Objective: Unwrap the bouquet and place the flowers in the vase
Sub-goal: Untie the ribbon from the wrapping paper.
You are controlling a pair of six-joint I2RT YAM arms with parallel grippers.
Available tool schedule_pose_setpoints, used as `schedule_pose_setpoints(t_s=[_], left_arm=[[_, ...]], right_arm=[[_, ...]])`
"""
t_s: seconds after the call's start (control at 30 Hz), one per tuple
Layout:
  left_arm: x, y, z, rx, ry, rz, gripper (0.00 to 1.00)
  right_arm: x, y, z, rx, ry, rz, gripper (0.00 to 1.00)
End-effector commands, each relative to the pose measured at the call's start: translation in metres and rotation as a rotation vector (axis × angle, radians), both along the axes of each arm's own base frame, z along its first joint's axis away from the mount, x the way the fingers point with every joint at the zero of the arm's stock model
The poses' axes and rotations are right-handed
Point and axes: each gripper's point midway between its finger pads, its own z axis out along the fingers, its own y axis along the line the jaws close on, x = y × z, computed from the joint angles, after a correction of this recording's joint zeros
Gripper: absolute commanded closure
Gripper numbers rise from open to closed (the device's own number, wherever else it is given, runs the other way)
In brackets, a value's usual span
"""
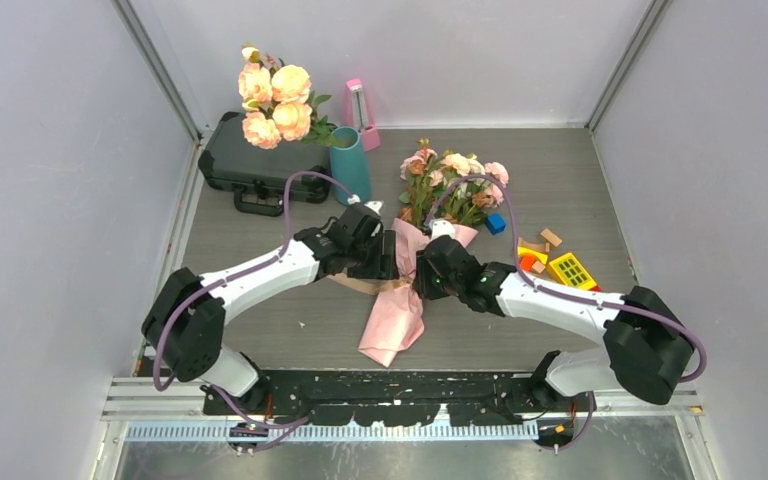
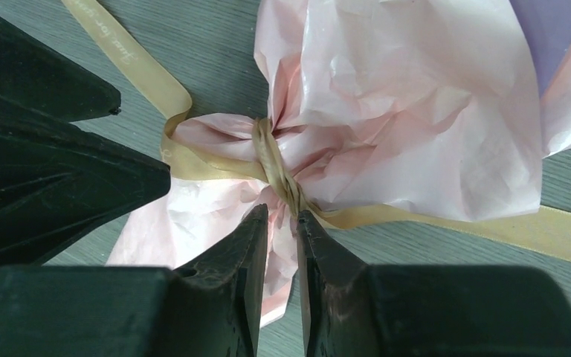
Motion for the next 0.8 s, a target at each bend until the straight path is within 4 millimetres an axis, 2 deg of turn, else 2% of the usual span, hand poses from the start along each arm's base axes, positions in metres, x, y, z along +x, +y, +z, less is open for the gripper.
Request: schedule_pose_setpoints(t_s=[0.0,0.53,0.77], left_arm=[[0.010,-0.006,-0.003,0.002,-0.032,0.004,0.41],[0.012,-0.010,-0.018,0.020,-0.008,-0.003,0.59],[0.010,-0.006,-0.016,0.020,-0.017,0.000,0.61]], right_arm=[[0.015,0.005,0.015,0.001,-0.054,-0.014,0.74],[0.021,0.006,0.003,-0.051,-0.052,-0.009,0.80],[0.022,0.004,-0.004,-0.069,-0.047,-0.018,0.86]])
